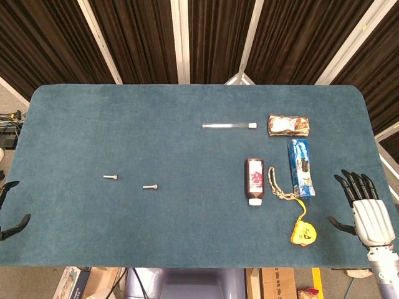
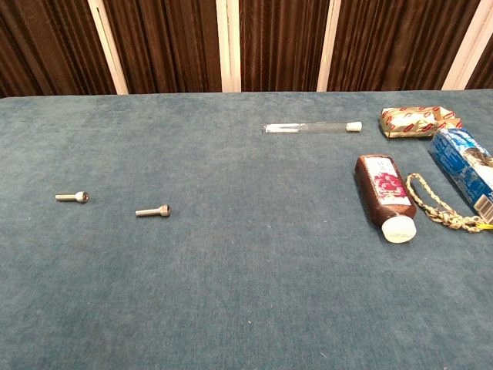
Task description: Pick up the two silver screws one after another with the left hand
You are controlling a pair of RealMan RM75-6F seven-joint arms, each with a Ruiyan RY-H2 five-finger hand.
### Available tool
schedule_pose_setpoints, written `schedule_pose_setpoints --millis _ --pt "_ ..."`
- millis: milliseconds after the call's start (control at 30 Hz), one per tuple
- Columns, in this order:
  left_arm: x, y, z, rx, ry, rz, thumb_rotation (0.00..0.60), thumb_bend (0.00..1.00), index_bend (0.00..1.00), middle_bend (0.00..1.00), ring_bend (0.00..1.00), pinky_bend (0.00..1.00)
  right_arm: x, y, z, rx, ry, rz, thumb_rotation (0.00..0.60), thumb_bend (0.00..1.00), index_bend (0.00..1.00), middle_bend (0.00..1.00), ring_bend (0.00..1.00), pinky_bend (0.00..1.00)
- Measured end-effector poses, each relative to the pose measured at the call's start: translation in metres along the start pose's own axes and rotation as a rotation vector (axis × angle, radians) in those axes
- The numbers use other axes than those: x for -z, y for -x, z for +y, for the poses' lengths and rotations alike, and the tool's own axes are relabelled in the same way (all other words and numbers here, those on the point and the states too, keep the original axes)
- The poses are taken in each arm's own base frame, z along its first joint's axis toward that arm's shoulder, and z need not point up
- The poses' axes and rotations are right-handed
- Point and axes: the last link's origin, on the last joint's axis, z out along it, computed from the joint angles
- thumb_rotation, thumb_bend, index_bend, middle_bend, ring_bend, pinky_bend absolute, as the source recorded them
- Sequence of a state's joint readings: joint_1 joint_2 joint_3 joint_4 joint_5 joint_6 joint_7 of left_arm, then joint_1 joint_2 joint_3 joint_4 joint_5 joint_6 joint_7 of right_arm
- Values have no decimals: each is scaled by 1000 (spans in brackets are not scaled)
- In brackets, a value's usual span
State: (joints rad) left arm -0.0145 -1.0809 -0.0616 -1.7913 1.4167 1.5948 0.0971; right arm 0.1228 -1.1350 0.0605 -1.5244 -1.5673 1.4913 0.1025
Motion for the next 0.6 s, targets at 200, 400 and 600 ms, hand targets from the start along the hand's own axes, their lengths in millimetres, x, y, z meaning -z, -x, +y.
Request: schedule_pose_setpoints --millis 200,400,600 --pt "0 -1 0 3 -1 -3 600 360 223 3 0 0 1 1 -1 4 -3 -6 600 147 131 91 47 0" --pt "4 -3 2 11 17 7 600 361 228 3 0 0 2 -1 -3 -2 -5 5 600 146 130 91 47 0" --pt "3 -1 0 25 9 -1 600 360 246 6 0 0 1 0 -2 -11 6 1 600 147 130 91 47 0"
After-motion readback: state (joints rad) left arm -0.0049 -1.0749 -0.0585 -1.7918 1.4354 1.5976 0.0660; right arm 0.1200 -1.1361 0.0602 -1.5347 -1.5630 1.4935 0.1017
